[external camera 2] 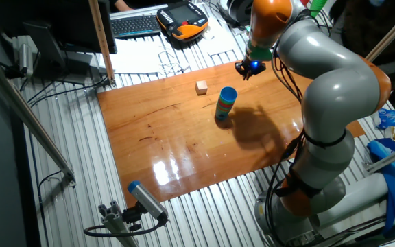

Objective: Stack the cups

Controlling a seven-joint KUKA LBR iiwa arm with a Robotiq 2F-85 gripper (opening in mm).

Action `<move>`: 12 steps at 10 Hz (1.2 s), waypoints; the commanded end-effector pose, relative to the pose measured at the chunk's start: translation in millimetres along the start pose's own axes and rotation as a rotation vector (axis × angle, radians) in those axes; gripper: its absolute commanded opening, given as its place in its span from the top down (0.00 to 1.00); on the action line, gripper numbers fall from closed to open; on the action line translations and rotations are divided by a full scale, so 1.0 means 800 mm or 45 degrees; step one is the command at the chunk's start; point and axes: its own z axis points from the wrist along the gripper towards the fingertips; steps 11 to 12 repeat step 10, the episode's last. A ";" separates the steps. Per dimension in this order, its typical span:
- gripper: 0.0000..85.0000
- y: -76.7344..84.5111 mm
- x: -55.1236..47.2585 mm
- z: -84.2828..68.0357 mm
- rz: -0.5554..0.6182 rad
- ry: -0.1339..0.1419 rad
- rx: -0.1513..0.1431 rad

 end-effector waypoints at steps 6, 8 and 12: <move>1.00 -0.007 -0.013 0.002 -0.045 0.014 0.026; 1.00 -0.002 -0.013 0.004 -0.041 0.020 0.014; 1.00 -0.001 -0.013 0.004 -0.049 0.018 0.009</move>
